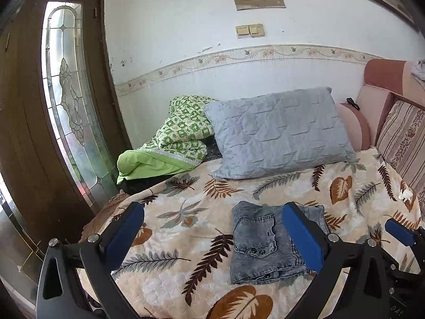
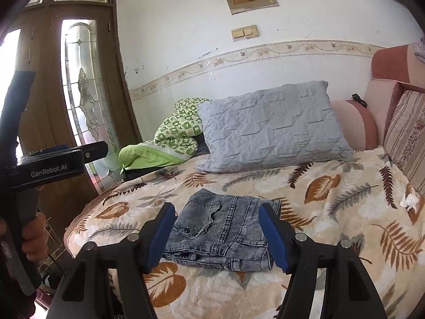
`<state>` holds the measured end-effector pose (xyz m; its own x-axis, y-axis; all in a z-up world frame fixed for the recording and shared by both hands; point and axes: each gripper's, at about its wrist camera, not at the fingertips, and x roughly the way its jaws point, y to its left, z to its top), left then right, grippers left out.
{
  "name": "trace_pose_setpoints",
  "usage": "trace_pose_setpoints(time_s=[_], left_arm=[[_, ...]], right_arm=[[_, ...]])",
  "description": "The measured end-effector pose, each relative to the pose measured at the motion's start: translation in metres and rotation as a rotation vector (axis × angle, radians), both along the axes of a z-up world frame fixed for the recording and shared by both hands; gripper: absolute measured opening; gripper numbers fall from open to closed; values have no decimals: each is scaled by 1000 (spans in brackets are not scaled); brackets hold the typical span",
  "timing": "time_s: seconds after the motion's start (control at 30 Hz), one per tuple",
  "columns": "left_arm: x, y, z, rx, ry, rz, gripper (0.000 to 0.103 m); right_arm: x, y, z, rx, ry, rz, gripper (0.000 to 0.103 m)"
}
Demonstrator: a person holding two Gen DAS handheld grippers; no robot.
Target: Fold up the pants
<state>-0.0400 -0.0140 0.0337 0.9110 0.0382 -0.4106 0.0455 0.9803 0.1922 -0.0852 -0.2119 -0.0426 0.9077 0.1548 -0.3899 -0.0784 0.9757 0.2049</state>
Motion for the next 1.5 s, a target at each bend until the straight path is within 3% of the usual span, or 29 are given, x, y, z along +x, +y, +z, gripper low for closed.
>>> trace_pose_setpoints(time_s=[0.47, 1.5], left_arm=[[-12, 39, 13, -82, -16, 19, 103], [-7, 56, 4, -89, -17, -2, 103]], right_arm=[[0, 45, 23, -85, 16, 34, 69], [17, 72, 12, -132, 66, 78, 69]])
